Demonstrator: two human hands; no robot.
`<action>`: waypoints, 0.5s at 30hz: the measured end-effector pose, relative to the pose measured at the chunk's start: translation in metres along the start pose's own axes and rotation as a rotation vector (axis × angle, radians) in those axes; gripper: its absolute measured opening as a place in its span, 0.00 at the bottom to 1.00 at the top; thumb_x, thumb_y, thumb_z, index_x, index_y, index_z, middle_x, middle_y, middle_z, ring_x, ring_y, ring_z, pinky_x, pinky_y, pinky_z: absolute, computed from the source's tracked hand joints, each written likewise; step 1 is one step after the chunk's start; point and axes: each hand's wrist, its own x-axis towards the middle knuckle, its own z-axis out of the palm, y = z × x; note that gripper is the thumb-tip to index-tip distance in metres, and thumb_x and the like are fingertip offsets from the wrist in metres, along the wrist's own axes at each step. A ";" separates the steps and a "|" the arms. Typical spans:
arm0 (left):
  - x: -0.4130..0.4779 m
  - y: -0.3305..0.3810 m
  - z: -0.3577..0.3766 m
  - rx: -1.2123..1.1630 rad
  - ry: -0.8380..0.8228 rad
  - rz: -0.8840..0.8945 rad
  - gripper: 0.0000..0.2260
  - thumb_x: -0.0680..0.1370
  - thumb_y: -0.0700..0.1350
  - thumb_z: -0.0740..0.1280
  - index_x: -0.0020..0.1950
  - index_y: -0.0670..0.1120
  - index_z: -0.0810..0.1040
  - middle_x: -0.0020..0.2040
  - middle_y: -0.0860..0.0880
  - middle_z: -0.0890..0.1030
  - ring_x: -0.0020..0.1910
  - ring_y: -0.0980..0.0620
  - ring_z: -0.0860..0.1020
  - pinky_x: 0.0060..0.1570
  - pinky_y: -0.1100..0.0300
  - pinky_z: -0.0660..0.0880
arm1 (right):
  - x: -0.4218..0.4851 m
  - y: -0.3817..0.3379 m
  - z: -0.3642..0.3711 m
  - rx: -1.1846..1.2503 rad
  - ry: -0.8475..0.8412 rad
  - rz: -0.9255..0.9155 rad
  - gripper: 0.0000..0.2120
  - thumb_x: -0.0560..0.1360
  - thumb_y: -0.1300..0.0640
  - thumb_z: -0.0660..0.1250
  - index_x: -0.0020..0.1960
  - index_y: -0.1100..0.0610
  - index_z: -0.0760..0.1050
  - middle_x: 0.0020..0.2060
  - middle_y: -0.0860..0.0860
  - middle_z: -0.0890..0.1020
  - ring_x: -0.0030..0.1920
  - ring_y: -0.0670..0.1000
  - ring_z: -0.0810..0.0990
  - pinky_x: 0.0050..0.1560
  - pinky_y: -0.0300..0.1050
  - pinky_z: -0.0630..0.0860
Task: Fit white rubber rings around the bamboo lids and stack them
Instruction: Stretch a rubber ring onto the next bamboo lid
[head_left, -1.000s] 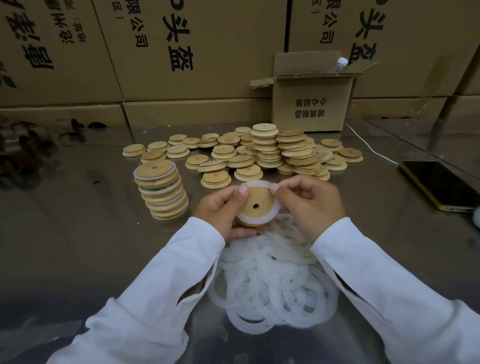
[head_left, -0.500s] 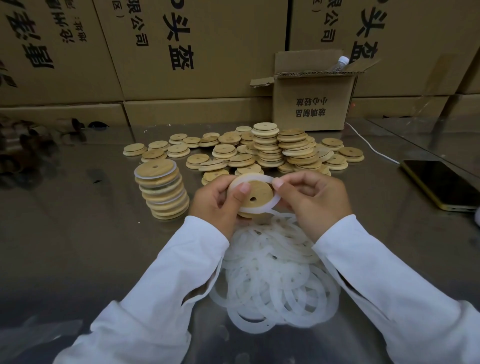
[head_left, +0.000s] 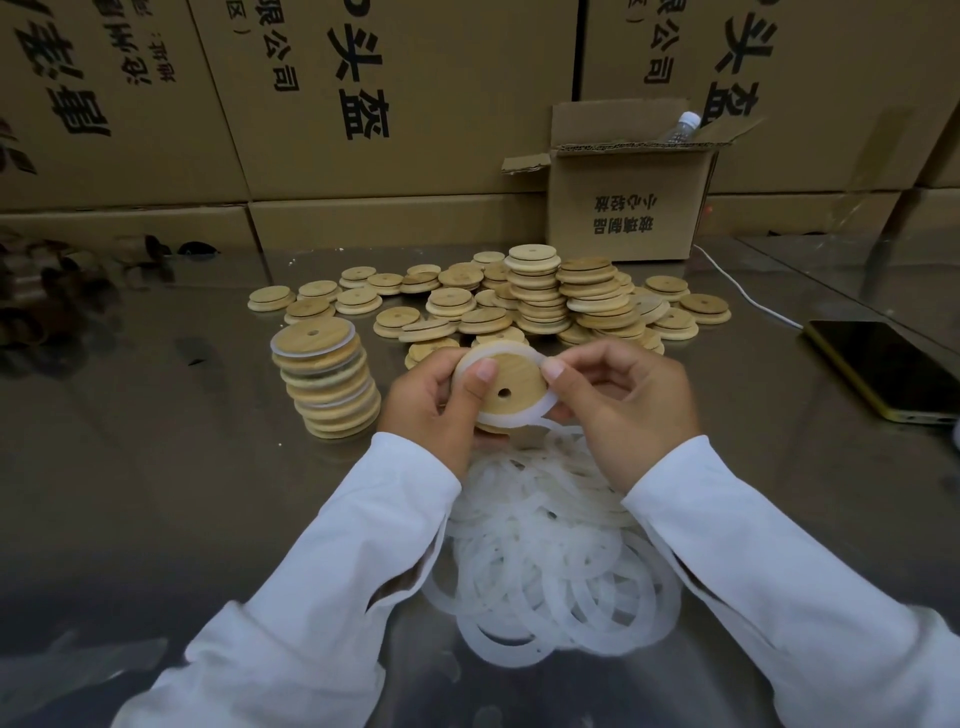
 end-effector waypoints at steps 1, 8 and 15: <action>0.000 0.001 0.000 -0.027 0.001 -0.018 0.06 0.77 0.45 0.61 0.49 0.48 0.78 0.45 0.43 0.81 0.43 0.46 0.82 0.30 0.59 0.79 | 0.000 0.000 0.000 0.009 -0.009 0.012 0.06 0.71 0.63 0.70 0.36 0.54 0.78 0.33 0.53 0.81 0.33 0.50 0.80 0.41 0.46 0.81; 0.001 0.003 0.001 -0.285 -0.014 -0.190 0.12 0.70 0.52 0.63 0.47 0.47 0.80 0.43 0.44 0.83 0.40 0.46 0.83 0.29 0.60 0.78 | 0.001 -0.005 -0.002 0.100 -0.064 0.021 0.08 0.71 0.64 0.70 0.35 0.55 0.79 0.28 0.47 0.81 0.30 0.45 0.80 0.37 0.37 0.80; 0.001 0.000 0.004 -0.371 -0.006 -0.261 0.10 0.73 0.50 0.63 0.46 0.46 0.80 0.43 0.43 0.84 0.41 0.44 0.84 0.32 0.59 0.79 | 0.001 -0.002 -0.001 0.124 -0.049 0.054 0.06 0.70 0.63 0.71 0.37 0.53 0.80 0.28 0.48 0.82 0.29 0.45 0.79 0.35 0.35 0.78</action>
